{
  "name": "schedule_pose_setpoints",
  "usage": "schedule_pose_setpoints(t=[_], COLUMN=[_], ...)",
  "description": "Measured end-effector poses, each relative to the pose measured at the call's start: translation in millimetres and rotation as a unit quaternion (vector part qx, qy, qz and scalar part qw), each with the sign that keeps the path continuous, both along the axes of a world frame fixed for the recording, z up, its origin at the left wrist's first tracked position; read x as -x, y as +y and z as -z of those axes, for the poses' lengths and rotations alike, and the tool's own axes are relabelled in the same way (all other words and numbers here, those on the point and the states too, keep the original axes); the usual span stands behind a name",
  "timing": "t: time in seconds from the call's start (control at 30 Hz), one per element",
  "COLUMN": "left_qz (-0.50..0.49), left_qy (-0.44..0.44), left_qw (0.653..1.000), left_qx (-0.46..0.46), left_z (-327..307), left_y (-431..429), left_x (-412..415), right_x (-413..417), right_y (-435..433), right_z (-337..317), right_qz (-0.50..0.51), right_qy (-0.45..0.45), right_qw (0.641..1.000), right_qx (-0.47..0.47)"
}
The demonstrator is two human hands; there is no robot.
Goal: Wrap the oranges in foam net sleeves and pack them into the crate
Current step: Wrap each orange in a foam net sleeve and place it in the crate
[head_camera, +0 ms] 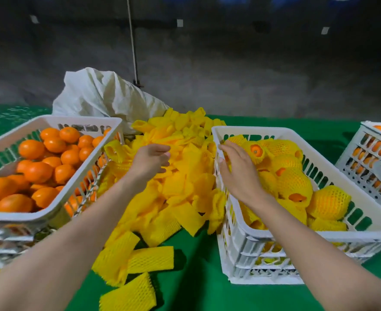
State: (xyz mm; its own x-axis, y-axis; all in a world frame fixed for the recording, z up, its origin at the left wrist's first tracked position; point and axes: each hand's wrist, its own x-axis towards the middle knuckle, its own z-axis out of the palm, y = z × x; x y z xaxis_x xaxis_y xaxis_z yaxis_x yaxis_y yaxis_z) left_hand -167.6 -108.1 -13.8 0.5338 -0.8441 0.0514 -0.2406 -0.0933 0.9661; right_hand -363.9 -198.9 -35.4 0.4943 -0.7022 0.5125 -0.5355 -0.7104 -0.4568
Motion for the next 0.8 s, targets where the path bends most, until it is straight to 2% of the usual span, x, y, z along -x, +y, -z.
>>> schedule_pose_setpoints(t=[0.07,0.13,0.23,0.33,0.47,0.53,0.63,0.7,0.8], left_qz=[-0.019,-0.038,-0.066,-0.075,-0.079,-0.081,-0.058,-0.002,0.134], left_qy=[0.0,0.01,0.031,0.026,0.025,0.012,-0.026,-0.079,-0.136], left_qw=[1.0,0.999,0.997,0.997,0.997,0.997,0.998,0.996,0.98], left_qx=[0.0,0.008,0.017,0.015,0.012,0.005,-0.013,-0.04,-0.048], left_z=[-6.5,-8.4,-6.4,-3.2,0.3,4.2,9.7,12.0,11.3], left_y=[13.6,28.2,52.0,74.7,100.6,109.9,118.5,120.5,117.4], left_x=[-26.9,-47.7,-70.8,-90.3,-114.1,-125.7,-140.8,-148.1,-150.6], right_x=[-32.8,-68.1,-118.7,-157.7,-188.5,-198.4,-210.1,-213.0,-209.6], right_y=[24.5,45.6,66.0,75.8,83.4,86.1,79.5,71.7,66.9], right_z=[0.0,14.1,47.2,71.3,87.2,86.8,67.0,41.9,1.3], right_qz=[-0.076,-0.142,-0.181,-0.2,-0.237,-0.223,-0.205,-0.221,-0.247], right_qy=[-0.008,0.036,0.184,0.332,0.433,0.424,0.326,0.254,0.144], right_qw=[0.997,0.989,0.965,0.92,0.869,0.878,0.922,0.942,0.957], right_qx=[0.007,-0.014,-0.045,-0.046,-0.022,-0.014,-0.025,-0.023,-0.046])
